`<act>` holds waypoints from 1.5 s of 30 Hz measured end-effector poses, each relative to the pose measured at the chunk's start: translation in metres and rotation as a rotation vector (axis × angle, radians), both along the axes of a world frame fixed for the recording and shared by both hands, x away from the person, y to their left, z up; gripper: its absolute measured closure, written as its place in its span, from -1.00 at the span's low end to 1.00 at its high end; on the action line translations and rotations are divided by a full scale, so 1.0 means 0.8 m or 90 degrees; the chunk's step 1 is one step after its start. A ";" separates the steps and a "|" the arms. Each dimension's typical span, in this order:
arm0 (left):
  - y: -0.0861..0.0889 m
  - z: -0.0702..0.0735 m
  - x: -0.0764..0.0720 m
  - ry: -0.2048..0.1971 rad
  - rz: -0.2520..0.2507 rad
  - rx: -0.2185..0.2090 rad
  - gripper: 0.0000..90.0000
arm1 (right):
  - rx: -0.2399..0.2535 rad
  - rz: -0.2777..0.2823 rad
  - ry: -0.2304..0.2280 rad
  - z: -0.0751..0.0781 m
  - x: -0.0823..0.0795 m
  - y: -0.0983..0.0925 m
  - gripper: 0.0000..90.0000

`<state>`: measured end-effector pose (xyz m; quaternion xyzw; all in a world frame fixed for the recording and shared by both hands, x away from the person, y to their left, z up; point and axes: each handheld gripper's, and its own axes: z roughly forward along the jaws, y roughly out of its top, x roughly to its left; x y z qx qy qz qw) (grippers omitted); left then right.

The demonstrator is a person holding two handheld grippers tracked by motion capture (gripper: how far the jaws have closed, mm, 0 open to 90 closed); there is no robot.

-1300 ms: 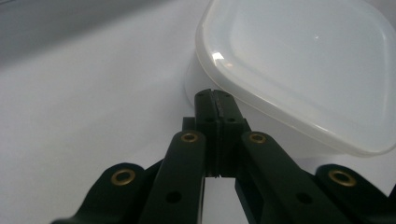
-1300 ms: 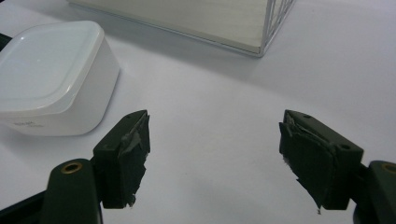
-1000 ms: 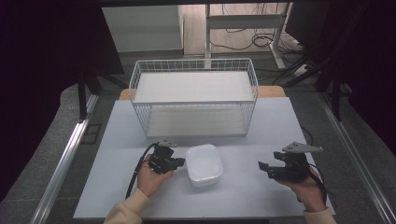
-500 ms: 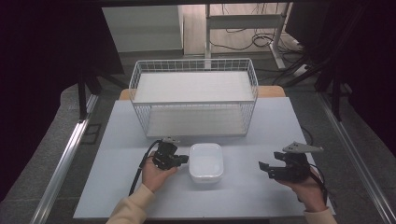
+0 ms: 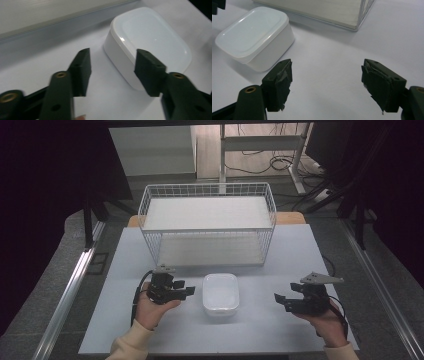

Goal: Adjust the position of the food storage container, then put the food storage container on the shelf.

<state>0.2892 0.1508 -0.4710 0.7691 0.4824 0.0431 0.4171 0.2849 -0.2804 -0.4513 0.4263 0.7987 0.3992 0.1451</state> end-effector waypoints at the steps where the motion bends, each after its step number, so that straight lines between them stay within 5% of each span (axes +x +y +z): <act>1: 0.002 0.001 -0.001 0.002 0.000 -0.005 -0.08 | 0.000 0.001 0.001 0.000 0.000 0.001 -0.46; 7: 0.016 0.005 -0.005 0.007 0.014 -0.038 -0.24 | 0.002 0.006 0.003 -0.001 0.000 0.003 -0.46; 36: 0.010 0.015 0.003 0.022 -0.002 -0.083 -0.22 | 0.063 0.061 0.013 0.015 0.005 0.045 -0.49; 45: -0.008 0.019 0.013 0.037 -0.025 -0.101 -0.21 | 0.087 0.090 0.059 0.013 0.024 0.075 -0.38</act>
